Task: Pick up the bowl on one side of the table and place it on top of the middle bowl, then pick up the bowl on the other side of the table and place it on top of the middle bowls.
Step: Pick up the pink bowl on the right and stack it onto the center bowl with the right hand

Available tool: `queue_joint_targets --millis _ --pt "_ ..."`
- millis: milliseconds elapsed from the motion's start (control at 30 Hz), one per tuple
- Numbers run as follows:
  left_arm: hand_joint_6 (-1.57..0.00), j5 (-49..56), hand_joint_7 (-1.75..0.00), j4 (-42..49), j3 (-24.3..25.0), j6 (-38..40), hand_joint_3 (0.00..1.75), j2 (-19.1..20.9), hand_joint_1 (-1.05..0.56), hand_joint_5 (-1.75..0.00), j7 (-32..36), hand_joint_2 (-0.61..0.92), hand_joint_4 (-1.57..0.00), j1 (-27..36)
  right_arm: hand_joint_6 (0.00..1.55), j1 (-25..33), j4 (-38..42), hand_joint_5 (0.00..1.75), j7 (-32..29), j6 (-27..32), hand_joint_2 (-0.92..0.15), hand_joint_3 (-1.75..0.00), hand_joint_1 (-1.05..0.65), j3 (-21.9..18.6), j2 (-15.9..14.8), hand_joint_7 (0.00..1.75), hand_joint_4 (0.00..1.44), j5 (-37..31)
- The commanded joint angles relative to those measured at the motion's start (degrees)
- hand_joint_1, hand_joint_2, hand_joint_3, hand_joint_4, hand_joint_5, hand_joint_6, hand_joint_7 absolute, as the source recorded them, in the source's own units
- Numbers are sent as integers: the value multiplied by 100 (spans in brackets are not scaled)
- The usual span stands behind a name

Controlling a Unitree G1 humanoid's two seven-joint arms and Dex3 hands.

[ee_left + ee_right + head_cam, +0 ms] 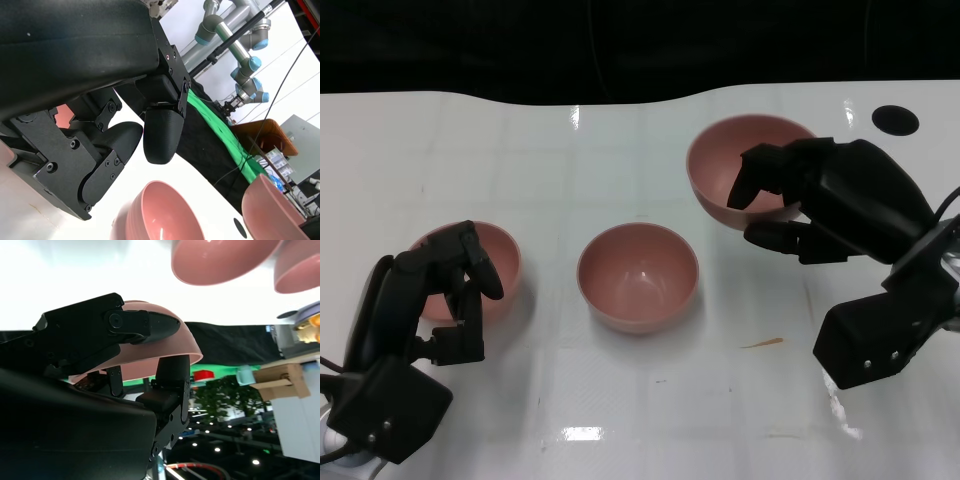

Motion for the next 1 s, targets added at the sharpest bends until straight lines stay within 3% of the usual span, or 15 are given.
queue_joint_targets --millis 33,267,433,600,700,767,1000 --pt "-77 10 -175 -5 16 5 169 75 -16 -175 -20 38 -105 -6 56 -54 -227 175 47 -50 -89 -61 -33 -59 -44 175 82 37" --pt "-76 9 -175 23 16 -10 171 68 -16 -175 -26 37 -103 -17 58 -43 -512 175 -18 -121 -84 -63 -29 -17 98 175 86 -72" --pt "-76 -60 -175 26 10 -26 174 39 -14 -175 -75 36 -102 -10 59 -41 -657 175 -119 -173 -69 -76 -23 25 178 175 88 -258" --pt "-76 61 -175 37 -20 -133 175 64 -16 -175 5 35 -103 -18 56 7 -876 175 10 -251 -74 -72 -27 49 231 175 86 -251" --pt "-76 107 -175 64 -27 -158 175 76 -17 -175 35 34 -103 -35 57 27 -918 175 -70 -294 -75 -85 -27 74 310 175 89 -291" --pt "-76 139 -175 76 -26 -183 175 85 -19 -175 54 33 -105 -43 59 26 -929 175 -138 -335 -66 -107 -27 93 354 175 92 -333" --pt "-77 210 -175 128 -2 -229 175 88 -21 -175 94 33 -106 -59 60 65 -1056 175 -108 -330 -58 -119 -27 132 428 175 94 -336"
